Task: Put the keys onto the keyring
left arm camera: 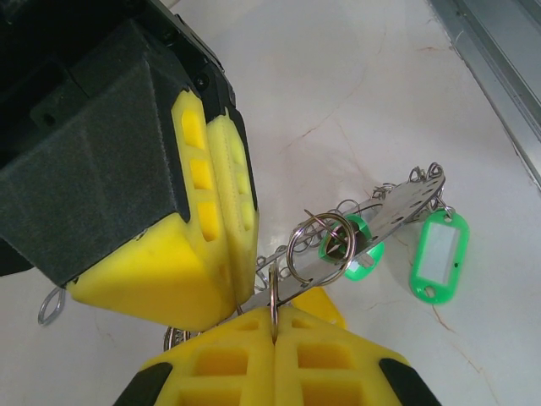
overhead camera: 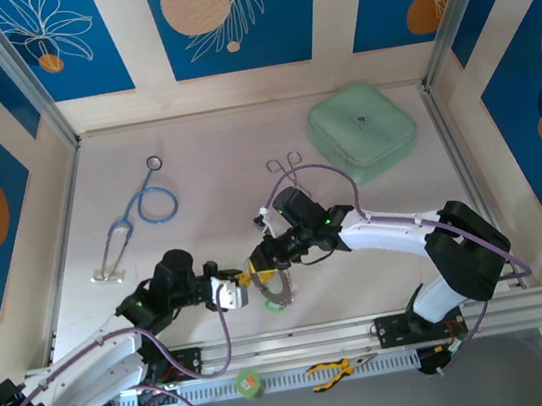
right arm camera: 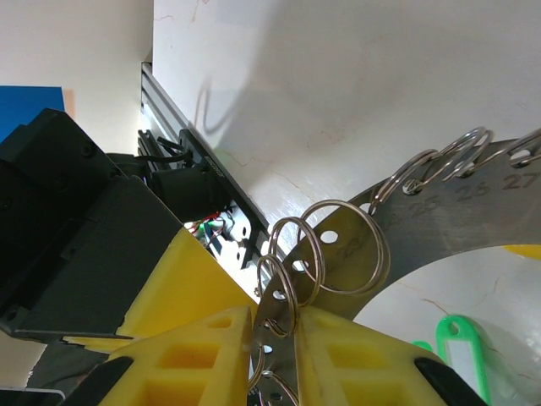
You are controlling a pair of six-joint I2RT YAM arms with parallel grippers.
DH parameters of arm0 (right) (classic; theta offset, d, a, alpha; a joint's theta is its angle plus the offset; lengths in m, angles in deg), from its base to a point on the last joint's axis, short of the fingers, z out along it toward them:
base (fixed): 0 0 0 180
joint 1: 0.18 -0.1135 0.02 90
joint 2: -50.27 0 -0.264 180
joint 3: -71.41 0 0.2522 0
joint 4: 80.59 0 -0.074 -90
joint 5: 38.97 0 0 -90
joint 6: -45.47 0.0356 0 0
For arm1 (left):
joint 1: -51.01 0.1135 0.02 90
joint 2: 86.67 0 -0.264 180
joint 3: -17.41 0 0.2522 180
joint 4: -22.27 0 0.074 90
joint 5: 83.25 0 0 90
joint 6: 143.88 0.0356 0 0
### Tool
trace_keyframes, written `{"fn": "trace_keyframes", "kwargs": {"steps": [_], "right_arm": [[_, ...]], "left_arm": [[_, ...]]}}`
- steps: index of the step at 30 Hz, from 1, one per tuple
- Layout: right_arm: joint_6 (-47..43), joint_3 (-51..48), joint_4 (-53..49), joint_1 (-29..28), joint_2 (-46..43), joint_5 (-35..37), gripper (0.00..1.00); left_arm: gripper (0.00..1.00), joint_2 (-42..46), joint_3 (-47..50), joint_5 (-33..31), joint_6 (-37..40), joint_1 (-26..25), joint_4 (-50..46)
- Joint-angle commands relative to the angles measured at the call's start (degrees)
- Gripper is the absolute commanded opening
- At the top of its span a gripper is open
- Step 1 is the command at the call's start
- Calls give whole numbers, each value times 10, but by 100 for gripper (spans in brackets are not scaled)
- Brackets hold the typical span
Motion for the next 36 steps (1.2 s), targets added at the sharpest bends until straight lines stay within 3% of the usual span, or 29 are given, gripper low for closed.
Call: {"fn": "trace_keyframes", "kwargs": {"steps": [1,12,17,21,24,27,30,33,36], "right_arm": [[0,-1,-8,-5,-3,-11,21],[0,9,-11,-6,6,3,15],[-1,6,-5,-4,2,9,0],[-29,-1,-8,-4,-18,31,0],[-72,5,-21,-5,-24,37,0],[-127,13,-24,-4,-26,34,0],[-187,20,-31,-4,-28,30,0],[-249,30,-45,-6,-29,31,0],[-312,37,-62,-12,-34,40,0]], "left_arm": [[0,11,6,4,6,-6,10],[0,18,7,3,6,-6,5],[1,21,5,6,-1,-6,1],[36,41,0,13,-41,-6,-4],[46,74,-15,13,-70,-6,-52],[49,113,-29,-3,-119,-6,-93],[52,153,-34,-67,-209,-6,-91],[47,164,-39,-140,-278,-5,-81],[43,123,-59,-136,-307,-2,-98]]}}
